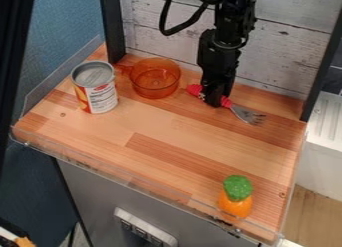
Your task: Move the red fork to the bottom left side of the table
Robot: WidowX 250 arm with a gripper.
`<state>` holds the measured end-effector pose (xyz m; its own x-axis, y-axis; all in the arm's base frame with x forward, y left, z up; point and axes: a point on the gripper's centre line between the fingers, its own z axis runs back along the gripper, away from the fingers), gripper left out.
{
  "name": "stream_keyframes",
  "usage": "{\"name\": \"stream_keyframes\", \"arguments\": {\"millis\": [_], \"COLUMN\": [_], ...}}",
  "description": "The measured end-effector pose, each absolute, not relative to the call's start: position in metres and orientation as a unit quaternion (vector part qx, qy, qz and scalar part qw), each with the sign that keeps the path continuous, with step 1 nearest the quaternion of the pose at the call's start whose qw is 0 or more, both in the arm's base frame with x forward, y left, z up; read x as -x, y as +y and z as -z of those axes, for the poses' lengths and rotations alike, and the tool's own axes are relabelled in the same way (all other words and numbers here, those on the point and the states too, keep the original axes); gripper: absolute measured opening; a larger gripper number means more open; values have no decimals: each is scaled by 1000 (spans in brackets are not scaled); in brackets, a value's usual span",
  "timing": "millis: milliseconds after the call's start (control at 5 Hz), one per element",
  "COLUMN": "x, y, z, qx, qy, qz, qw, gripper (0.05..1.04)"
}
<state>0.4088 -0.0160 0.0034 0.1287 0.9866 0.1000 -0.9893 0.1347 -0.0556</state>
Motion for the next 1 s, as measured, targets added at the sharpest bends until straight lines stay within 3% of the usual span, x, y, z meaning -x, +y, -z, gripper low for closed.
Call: {"name": "stream_keyframes", "arguments": {"millis": [400, 600, 1000], "x": [-405, -397, -376], "y": [-17, -24, -9], "z": [-3, -15, -66], "qx": [-15, 1, 43], "qy": [-44, -32, -30], "qz": [-649, -644, -632], "qw": [759, 764, 773], "gripper": [345, 345, 345]}}
